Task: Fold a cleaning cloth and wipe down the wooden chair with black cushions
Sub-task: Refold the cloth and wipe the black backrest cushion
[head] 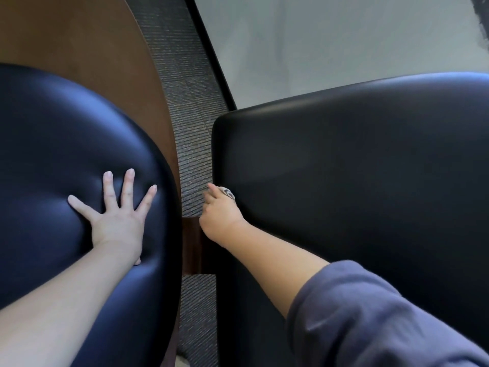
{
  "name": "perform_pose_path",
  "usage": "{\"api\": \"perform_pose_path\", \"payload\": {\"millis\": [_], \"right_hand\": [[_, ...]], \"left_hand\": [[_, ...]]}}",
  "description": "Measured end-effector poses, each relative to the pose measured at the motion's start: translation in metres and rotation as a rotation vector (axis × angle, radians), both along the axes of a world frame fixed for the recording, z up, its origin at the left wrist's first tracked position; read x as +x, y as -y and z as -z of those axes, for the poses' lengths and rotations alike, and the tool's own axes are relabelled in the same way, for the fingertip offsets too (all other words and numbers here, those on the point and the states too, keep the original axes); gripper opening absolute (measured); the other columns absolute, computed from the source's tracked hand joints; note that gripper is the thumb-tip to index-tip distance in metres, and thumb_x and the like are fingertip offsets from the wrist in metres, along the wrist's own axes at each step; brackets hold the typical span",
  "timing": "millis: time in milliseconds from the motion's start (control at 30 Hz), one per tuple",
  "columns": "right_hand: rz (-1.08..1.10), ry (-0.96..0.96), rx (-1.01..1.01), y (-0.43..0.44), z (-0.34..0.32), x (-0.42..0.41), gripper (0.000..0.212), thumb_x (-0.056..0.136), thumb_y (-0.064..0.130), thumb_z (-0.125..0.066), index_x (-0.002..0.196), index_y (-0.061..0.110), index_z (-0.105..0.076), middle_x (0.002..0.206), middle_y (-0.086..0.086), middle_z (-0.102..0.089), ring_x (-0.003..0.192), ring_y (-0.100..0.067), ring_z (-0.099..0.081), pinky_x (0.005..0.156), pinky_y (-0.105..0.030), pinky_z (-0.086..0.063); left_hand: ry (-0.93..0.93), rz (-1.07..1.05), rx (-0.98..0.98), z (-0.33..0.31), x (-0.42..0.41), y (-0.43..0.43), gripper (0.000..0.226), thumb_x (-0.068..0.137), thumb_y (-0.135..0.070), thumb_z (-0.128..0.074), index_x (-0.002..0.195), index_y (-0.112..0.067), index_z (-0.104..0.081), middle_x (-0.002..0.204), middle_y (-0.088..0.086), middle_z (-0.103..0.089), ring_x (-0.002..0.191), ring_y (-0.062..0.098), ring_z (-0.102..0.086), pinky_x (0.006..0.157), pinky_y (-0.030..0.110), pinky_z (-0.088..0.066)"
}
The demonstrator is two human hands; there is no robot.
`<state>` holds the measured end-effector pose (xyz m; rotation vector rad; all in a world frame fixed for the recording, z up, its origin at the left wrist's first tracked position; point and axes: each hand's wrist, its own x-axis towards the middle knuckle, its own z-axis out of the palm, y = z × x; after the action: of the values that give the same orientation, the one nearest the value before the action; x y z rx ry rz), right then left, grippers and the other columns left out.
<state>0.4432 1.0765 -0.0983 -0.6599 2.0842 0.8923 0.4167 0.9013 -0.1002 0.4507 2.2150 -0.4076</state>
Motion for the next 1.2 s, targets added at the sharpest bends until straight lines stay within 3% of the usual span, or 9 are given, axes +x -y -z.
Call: {"api": "perform_pose_path", "payload": {"millis": [133,233,300,367,533,733,900,1200], "right_hand": [[-0.043,-0.093,0.023,-0.008,0.002,-0.008,0.049,0.105,0.033,-0.022,0.145,0.011,-0.040,0.159,-0.018,-0.021,0.149,-0.035,-0.004,0.119,-0.052,0.008],[0.130,-0.351,-0.103,-0.024,-0.007,-0.015,0.059,0.097,0.030,-0.012,0.143,0.015,-0.047,0.156,-0.008,-0.034,0.147,-0.027,-0.023,0.116,-0.049,0.020],[0.207,-0.430,-0.092,-0.039,-0.024,-0.007,0.067,0.091,0.029,-0.004,0.147,0.015,-0.038,0.158,-0.005,-0.030,0.148,-0.027,-0.020,0.114,-0.049,0.022],[0.186,-0.546,-0.126,-0.055,-0.045,0.011,0.065,0.091,0.025,-0.008,0.149,0.010,-0.034,0.159,-0.007,-0.025,0.148,-0.030,-0.017,0.115,-0.051,0.014],[0.363,-0.824,-0.225,-0.078,-0.098,0.038,0.065,0.087,0.013,-0.019,0.151,0.006,-0.030,0.161,-0.008,-0.020,0.149,-0.031,-0.010,0.118,-0.052,0.009],[0.506,-1.104,-0.179,-0.100,-0.141,0.046,0.070,0.085,-0.001,-0.035,0.154,0.008,-0.022,0.163,-0.005,-0.013,0.150,-0.030,-0.002,0.118,-0.057,0.007],[0.500,-1.092,-0.189,-0.100,-0.135,0.040,0.066,0.089,-0.002,-0.030,0.154,0.004,-0.017,0.163,-0.010,-0.009,0.150,-0.032,0.000,0.119,-0.055,0.007],[0.407,-0.925,-0.314,-0.072,-0.086,0.012,0.064,0.089,0.006,-0.015,0.153,0.003,-0.018,0.162,-0.012,-0.011,0.150,-0.031,-0.002,0.119,-0.052,0.008]], "left_hand": [[-0.005,-0.009,-0.012,0.002,0.001,0.001,0.152,0.060,-0.063,-0.082,0.134,-0.029,0.046,0.130,0.021,0.061,0.119,0.051,0.051,0.102,0.080,-0.017],[-0.009,-0.013,-0.020,0.002,0.000,0.000,0.152,0.060,-0.061,-0.083,0.135,-0.030,0.046,0.133,0.021,0.060,0.125,0.051,0.047,0.102,0.079,-0.019],[-0.009,-0.017,-0.022,0.001,0.000,-0.001,0.152,0.060,-0.062,-0.083,0.135,-0.029,0.045,0.134,0.021,0.058,0.124,0.050,0.048,0.103,0.079,-0.020],[-0.004,-0.018,-0.024,-0.001,0.000,-0.001,0.153,0.059,-0.063,-0.082,0.134,-0.029,0.046,0.135,0.021,0.058,0.119,0.051,0.049,0.103,0.078,-0.020],[0.008,-0.015,-0.030,-0.008,0.000,-0.002,0.152,0.059,-0.065,-0.081,0.134,-0.028,0.046,0.135,0.021,0.057,0.133,0.051,0.039,0.104,0.077,-0.021],[0.025,0.035,-0.077,-0.019,-0.006,-0.002,0.149,0.059,-0.071,-0.076,0.135,-0.028,0.045,0.134,0.021,0.059,0.117,0.049,0.050,0.104,0.077,-0.019],[0.031,0.109,-0.122,-0.026,-0.025,-0.008,0.146,0.058,-0.081,-0.069,0.133,-0.029,0.046,0.132,0.020,0.060,0.112,0.049,0.053,0.105,0.077,-0.016],[-0.035,0.120,-0.088,-0.022,-0.048,-0.017,0.149,0.054,-0.077,-0.074,0.135,-0.032,0.043,0.133,0.016,0.061,0.116,0.048,0.052,0.105,0.078,-0.016]]}}
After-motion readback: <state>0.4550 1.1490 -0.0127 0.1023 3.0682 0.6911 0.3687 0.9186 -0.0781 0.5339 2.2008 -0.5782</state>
